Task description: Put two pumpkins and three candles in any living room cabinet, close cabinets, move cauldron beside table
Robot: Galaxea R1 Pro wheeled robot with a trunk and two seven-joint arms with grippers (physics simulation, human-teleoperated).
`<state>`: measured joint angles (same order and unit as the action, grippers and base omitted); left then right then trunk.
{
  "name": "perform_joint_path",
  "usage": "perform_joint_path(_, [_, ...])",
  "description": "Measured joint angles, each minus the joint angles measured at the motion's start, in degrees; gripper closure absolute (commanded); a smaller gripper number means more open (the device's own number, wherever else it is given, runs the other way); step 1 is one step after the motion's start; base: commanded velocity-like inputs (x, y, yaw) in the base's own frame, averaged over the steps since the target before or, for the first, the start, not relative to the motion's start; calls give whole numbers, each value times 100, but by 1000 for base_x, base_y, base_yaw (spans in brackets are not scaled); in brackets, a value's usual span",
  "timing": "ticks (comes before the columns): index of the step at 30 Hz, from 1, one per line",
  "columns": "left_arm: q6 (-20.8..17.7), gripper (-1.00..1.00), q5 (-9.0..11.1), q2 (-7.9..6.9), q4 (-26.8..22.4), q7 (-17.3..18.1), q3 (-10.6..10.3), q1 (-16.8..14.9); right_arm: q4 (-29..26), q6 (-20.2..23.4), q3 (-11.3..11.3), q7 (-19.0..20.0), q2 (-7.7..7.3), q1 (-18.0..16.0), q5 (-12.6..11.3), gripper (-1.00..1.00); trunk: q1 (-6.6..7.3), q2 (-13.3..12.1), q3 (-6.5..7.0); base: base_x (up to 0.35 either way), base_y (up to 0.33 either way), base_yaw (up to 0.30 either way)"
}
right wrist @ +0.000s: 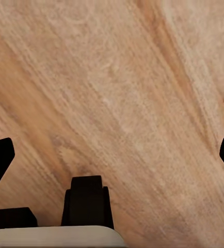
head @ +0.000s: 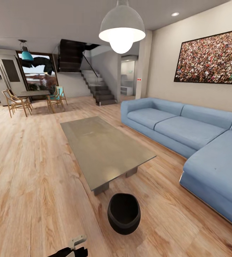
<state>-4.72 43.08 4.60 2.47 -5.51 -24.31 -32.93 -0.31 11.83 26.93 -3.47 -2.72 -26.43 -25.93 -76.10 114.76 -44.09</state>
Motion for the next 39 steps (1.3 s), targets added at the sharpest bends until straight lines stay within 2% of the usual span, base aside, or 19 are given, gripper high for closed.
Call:
perform_joint_path(18, [3,-100,-1,3,0,0,0,3,-12,1,-6,28,0,226,-6,-100,395,-722,323,0,0,8])
perform_joint_path(30, [4,-100,0,2,-9,-1,0,28,-16,5,7,16,8,227,11,-100,659,-1203,539,0,0,249])
perform_joint_path(39, [2,-100,0,2,-10,-1,0,30,-11,5,11,28,8,228,196,-100,857,-1564,704,0,0,286])
